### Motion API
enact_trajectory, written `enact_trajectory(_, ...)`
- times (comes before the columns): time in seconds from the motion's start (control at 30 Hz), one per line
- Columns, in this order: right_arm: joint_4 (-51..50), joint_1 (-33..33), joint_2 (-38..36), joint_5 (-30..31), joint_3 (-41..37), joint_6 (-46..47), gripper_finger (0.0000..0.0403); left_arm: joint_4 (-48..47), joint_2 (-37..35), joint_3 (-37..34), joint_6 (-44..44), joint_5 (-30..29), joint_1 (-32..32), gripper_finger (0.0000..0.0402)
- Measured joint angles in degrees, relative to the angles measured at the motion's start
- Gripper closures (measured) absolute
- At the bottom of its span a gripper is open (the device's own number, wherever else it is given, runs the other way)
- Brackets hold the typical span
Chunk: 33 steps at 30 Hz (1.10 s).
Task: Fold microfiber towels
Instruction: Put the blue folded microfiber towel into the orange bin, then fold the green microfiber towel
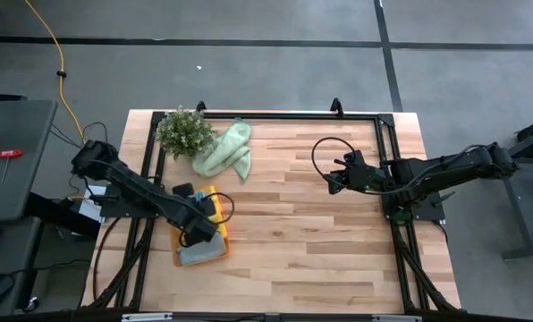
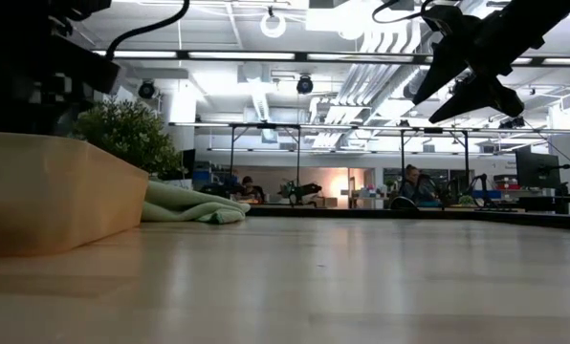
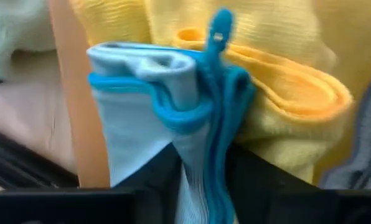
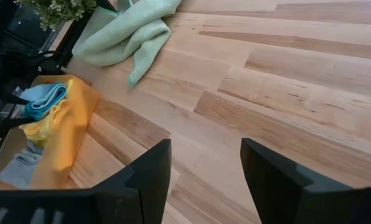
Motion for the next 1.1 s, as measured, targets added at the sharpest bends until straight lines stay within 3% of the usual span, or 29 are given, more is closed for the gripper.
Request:
enact_trajectory(0.17, -0.3, 0.0, 0.0, 0.0, 0.0, 0.0, 0.0217, 0.1, -0.5, 0.6, 5.2, 2.8, 0.7, 0.0222)
enact_trajectory(0.33, -0.7, 0.0, 0.0, 0.0, 0.0, 0.0, 0.0217, -3.0, -5.6, 5.1, 10.5, 3.9, 2.2, 0.017)
enact_trajectory(0.53, -0.9, 0.0, 0.0, 0.0, 0.0, 0.2, 0.0217, -4.9, -14.7, 11.7, 14.7, 2.5, 5.2, 0.0153)
enact_trajectory(0.67, -0.7, 0.0, 0.0, -0.2, 0.0, 0.4, 0.0217, 0.9, -19.2, 13.1, 18.3, -4.0, 9.5, 0.0152)
enact_trajectory(0.73, -0.7, 0.0, 0.0, -0.4, 0.0, 0.4, 0.0217, 6.4, -19.2, 13.1, 20.8, -4.5, 13.7, 0.0152)
enact_trajectory(0.9, -0.6, 0.0, 0.0, -1.3, 0.0, 0.4, 0.0217, 17.8, -11.4, 12.9, 34.6, 0.1, 23.3, 0.0152)
enact_trajectory(1.1, -0.7, 0.0, 0.0, -2.6, 0.0, 0.4, 0.0217, 21.6, 3.6, 15.2, 56.1, 1.0, 29.2, 0.0152)
